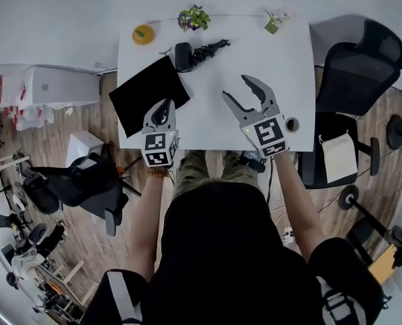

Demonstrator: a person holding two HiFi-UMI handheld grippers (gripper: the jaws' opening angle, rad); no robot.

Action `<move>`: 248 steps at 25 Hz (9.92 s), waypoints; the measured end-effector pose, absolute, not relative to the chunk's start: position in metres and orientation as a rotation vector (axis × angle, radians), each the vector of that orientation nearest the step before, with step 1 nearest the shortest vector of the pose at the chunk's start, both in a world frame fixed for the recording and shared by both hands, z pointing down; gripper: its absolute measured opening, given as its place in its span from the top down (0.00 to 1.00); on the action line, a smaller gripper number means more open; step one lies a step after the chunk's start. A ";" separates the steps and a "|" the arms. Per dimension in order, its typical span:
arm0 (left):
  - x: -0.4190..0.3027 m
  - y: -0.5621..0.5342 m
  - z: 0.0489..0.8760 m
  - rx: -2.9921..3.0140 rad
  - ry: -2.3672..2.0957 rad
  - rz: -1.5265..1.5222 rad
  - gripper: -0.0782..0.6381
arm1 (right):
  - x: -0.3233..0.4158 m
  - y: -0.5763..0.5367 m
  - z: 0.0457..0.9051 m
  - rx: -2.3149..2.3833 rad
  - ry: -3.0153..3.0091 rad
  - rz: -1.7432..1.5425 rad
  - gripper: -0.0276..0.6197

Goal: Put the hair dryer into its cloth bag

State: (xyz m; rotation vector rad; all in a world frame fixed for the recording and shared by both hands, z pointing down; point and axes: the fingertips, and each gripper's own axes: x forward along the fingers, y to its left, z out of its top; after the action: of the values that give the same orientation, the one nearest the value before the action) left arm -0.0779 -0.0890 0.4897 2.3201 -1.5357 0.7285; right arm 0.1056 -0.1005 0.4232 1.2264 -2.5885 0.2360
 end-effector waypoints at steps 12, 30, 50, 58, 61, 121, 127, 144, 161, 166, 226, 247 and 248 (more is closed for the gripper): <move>-0.084 -0.122 0.595 2.135 -1.457 0.813 0.86 | 0.136 -0.100 0.443 1.258 -2.503 0.251 0.57; -0.082 -0.151 0.687 1.921 -1.353 0.796 0.67 | 0.103 -0.084 0.490 1.220 -2.440 0.369 0.57; -0.075 -0.112 0.652 1.988 -1.290 0.687 0.84 | 0.076 -0.092 0.505 1.121 -2.530 0.511 0.57; -0.075 -0.062 0.590 2.078 -1.206 0.493 0.84 | 0.012 -0.077 0.556 0.855 -2.623 1.011 0.57; -0.078 -0.047 0.576 2.095 -1.197 0.455 0.84 | -0.015 -0.069 0.569 0.749 -2.620 1.213 0.59; -0.094 -0.012 0.524 2.213 -1.021 0.540 0.57 | -0.099 -0.060 0.529 0.335 -2.430 -0.133 0.90; -0.089 -0.027 0.529 2.225 -1.045 0.688 0.56 | -0.111 -0.049 0.511 0.276 -2.378 -0.231 0.90; -0.106 -0.039 0.508 2.044 -1.072 0.466 0.84 | -0.071 0.001 0.524 0.357 -2.626 0.088 0.75; -0.101 -0.054 0.563 1.890 -1.044 0.648 0.85 | -0.088 0.069 0.519 -0.037 -2.565 -0.213 0.90; -0.107 -0.057 0.520 1.952 -1.106 0.582 0.85 | -0.050 0.052 0.527 -0.016 -2.597 -0.102 0.83; -0.053 -0.093 0.544 1.930 -0.976 0.480 0.85 | 0.049 -0.043 0.605 0.435 -2.021 -0.185 0.52; -0.016 -0.071 0.549 1.964 -0.874 0.548 0.85 | -0.002 -0.008 0.637 0.158 -1.998 -0.336 0.52; -0.013 -0.068 0.549 1.970 -0.863 0.549 0.85 | -0.004 -0.013 0.639 0.179 -2.008 -0.284 0.52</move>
State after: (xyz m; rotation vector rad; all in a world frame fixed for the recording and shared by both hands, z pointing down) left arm -0.0135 -0.0683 0.5490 1.9700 -0.8632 0.5490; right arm -0.0036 -0.0125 0.6390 0.1790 -2.0075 -0.2842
